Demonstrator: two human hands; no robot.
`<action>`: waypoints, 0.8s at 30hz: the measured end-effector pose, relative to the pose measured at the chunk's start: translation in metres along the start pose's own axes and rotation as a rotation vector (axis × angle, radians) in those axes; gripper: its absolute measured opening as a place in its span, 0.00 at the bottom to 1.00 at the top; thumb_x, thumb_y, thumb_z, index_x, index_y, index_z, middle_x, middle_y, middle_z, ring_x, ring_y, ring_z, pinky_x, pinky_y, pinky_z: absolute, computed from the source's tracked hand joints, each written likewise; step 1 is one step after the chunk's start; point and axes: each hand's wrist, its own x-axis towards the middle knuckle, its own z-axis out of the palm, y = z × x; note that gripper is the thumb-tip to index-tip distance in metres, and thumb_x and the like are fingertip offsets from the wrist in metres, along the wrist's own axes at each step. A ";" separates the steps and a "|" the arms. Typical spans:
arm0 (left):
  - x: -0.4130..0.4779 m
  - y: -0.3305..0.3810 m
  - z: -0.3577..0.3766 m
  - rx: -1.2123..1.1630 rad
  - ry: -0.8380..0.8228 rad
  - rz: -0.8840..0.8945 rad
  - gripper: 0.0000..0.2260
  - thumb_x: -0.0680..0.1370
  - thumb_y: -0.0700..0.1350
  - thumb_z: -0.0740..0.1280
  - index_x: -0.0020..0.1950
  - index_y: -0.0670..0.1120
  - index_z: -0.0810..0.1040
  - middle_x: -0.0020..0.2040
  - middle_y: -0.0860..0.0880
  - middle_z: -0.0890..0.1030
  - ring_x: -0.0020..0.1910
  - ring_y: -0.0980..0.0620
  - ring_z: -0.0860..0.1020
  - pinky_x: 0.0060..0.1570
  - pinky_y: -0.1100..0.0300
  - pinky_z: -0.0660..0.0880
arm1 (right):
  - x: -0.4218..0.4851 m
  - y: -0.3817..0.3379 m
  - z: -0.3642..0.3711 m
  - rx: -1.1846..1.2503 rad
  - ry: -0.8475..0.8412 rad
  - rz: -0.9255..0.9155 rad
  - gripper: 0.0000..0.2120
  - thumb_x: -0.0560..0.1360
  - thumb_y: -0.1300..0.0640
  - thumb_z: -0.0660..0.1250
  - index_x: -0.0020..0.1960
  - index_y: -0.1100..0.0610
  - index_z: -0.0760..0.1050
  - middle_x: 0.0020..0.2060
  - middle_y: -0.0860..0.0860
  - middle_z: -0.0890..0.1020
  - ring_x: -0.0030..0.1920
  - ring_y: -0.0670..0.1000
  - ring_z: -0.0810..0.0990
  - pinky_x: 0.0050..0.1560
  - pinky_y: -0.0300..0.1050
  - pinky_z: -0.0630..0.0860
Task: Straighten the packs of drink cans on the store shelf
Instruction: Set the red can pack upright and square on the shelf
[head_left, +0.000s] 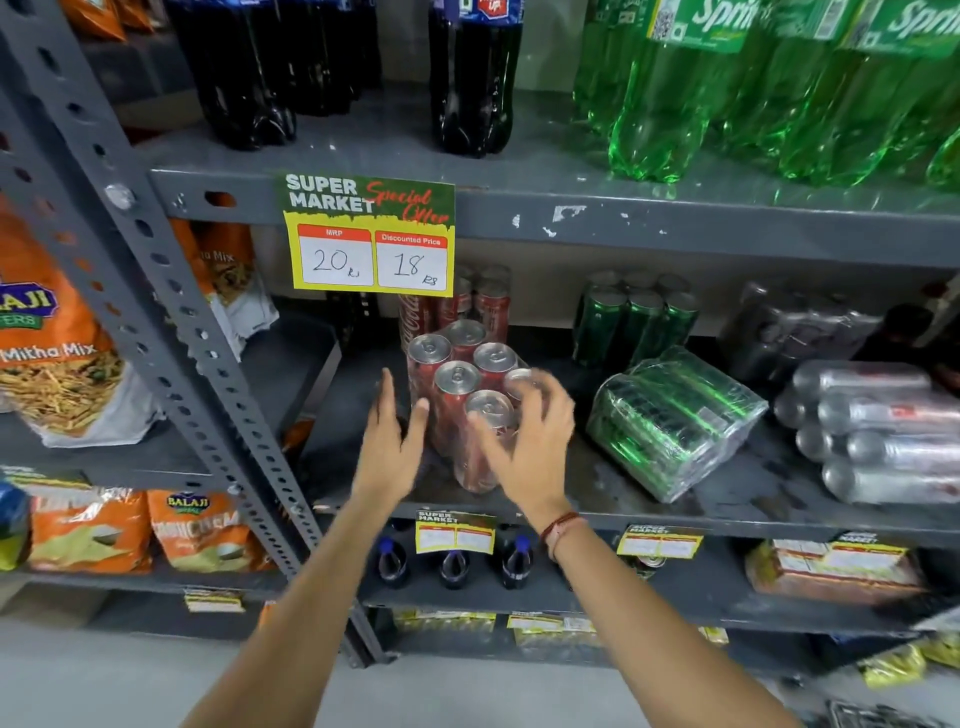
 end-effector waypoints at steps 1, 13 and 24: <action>-0.013 0.014 0.005 -0.095 0.070 0.020 0.34 0.77 0.61 0.56 0.77 0.54 0.44 0.79 0.47 0.52 0.77 0.48 0.53 0.74 0.50 0.52 | 0.009 0.002 -0.007 0.078 -0.002 0.060 0.25 0.72 0.40 0.65 0.61 0.56 0.71 0.63 0.59 0.69 0.64 0.55 0.67 0.65 0.50 0.64; -0.002 0.047 0.037 0.236 -0.093 -0.012 0.51 0.64 0.53 0.77 0.77 0.51 0.48 0.77 0.38 0.53 0.71 0.35 0.63 0.66 0.43 0.65 | 0.045 0.021 -0.033 0.538 -0.574 0.558 0.23 0.76 0.48 0.66 0.70 0.48 0.67 0.58 0.45 0.76 0.64 0.48 0.74 0.65 0.42 0.69; 0.094 -0.006 -0.067 0.753 -0.507 0.307 0.56 0.62 0.40 0.79 0.72 0.68 0.44 0.78 0.46 0.51 0.74 0.41 0.60 0.67 0.43 0.68 | -0.050 -0.074 0.024 0.367 -0.421 0.386 0.29 0.78 0.40 0.54 0.76 0.45 0.52 0.63 0.60 0.78 0.58 0.56 0.78 0.62 0.53 0.75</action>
